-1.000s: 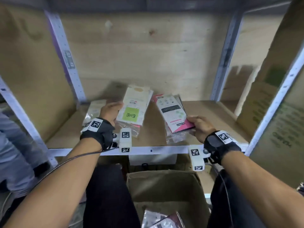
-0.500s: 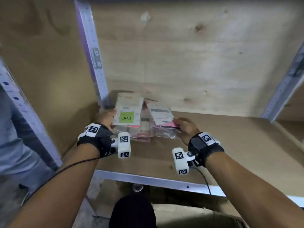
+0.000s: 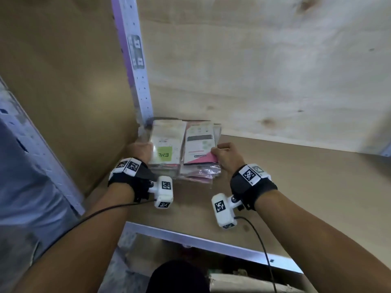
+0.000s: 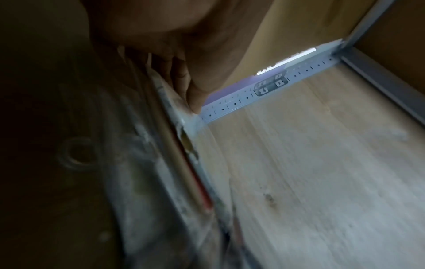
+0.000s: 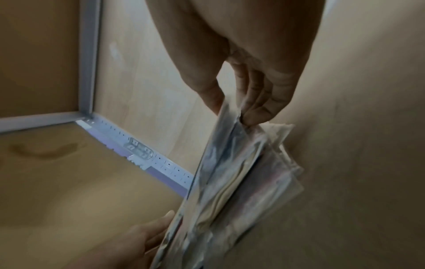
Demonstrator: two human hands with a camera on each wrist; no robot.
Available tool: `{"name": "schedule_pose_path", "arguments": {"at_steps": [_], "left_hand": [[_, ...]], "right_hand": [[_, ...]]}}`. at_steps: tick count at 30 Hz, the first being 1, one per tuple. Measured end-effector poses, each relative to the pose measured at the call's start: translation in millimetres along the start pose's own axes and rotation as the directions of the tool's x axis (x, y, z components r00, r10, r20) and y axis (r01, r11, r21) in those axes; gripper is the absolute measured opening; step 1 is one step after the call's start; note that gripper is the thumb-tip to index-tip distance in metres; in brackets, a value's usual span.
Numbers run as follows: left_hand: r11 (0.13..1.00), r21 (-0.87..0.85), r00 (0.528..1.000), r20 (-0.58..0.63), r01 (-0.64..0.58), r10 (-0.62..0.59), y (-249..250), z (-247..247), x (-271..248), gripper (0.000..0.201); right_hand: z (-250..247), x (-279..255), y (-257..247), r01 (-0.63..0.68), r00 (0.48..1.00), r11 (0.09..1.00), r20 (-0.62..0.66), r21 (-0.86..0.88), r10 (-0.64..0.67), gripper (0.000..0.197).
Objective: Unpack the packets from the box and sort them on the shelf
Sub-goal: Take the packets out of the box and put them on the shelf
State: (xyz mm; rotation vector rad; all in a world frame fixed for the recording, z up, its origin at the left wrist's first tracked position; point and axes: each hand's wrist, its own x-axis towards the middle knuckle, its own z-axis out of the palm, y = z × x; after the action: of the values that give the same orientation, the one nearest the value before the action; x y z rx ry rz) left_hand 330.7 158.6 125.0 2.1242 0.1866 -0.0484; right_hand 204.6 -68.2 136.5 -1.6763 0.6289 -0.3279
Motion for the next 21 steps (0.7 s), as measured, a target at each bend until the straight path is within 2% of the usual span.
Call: {"name": "schedule_pose_path", "arguments": {"at_steps": [3, 6, 9, 11, 14, 18, 21], "left_hand": [[0.998, 0.014, 0.998, 0.025, -0.056, 0.055, -4, 5, -3, 0.037], [0.991, 0.017, 0.983, 0.128, -0.133, 0.129, -3, 3, -10, 0.037], [0.977, 0.094, 0.969, 0.175, -0.190, 0.172, 8, -7, -27, 0.052], [0.961, 0.179, 0.972, 0.143, -0.213, 0.189, 18, -13, -42, 0.056], [0.930, 0.260, 0.966, 0.069, -0.260, 0.251, 34, -21, -79, 0.048], [0.908, 0.120, 0.915, 0.066, -0.402, 0.397, 55, -21, -146, 0.028], [0.900, -0.088, 0.893, 0.120, -0.426, 0.434, 57, -10, -205, 0.021]], "right_hand": [[-4, -1, -1, 0.014, 0.996, 0.997, 0.087, -0.076, -0.007, 0.030], [-12, -8, -4, -0.002, 0.981, 0.992, 0.193, -0.127, 0.026, 0.036], [-27, -21, -5, -0.024, 0.979, 0.993, 0.199, -0.113, 0.047, 0.042], [-40, -34, -7, -0.020, 0.977, 0.994, 0.208, -0.105, 0.042, 0.032], [-64, -62, -10, -0.034, 0.956, 0.998, 0.290, -0.057, 0.049, 0.010], [-97, -115, -9, -0.010, 0.940, 1.000, 0.341, -0.006, 0.011, 0.006], [-123, -162, 9, -0.011, 0.933, 1.000, 0.359, 0.001, 0.009, 0.003]]}}
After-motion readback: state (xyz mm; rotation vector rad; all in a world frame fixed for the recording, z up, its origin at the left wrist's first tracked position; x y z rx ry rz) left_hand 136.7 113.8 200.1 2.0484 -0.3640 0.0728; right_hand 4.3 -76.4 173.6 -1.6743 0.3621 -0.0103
